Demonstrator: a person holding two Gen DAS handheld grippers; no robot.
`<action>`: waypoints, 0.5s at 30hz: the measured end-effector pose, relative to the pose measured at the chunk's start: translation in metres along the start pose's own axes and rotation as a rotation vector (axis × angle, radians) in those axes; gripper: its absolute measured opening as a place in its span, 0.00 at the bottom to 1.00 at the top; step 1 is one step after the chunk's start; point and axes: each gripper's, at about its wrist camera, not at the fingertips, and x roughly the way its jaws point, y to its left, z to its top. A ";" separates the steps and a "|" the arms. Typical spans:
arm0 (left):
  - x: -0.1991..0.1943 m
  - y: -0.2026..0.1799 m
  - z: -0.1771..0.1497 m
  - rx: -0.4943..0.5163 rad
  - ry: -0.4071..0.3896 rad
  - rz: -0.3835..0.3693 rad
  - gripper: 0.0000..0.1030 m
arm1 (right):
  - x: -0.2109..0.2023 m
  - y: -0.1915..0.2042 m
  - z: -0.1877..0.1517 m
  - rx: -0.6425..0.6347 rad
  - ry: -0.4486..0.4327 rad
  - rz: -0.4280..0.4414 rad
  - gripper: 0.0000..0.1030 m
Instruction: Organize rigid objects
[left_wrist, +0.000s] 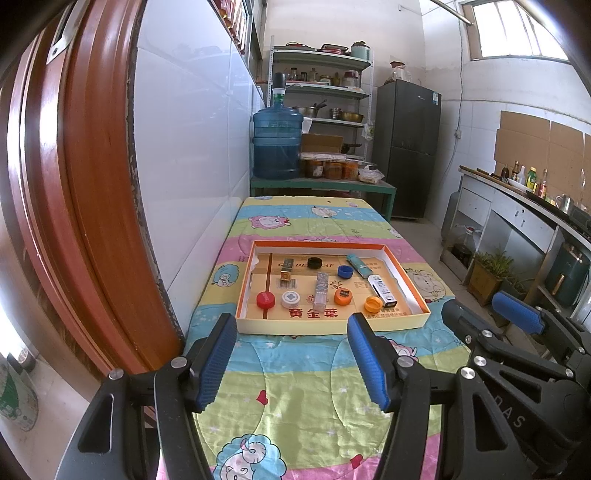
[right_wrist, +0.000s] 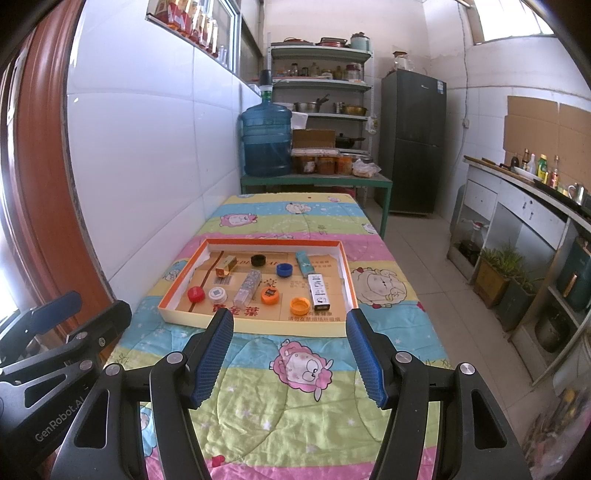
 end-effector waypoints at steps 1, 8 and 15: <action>0.000 0.000 0.000 0.000 0.001 0.001 0.61 | 0.000 0.000 0.000 0.001 0.000 0.000 0.63; 0.001 0.000 -0.002 0.000 0.003 0.000 0.61 | 0.000 0.000 0.000 0.001 0.001 0.000 0.63; 0.001 0.000 -0.001 -0.001 0.003 0.001 0.61 | 0.000 0.000 0.000 0.001 0.000 0.000 0.63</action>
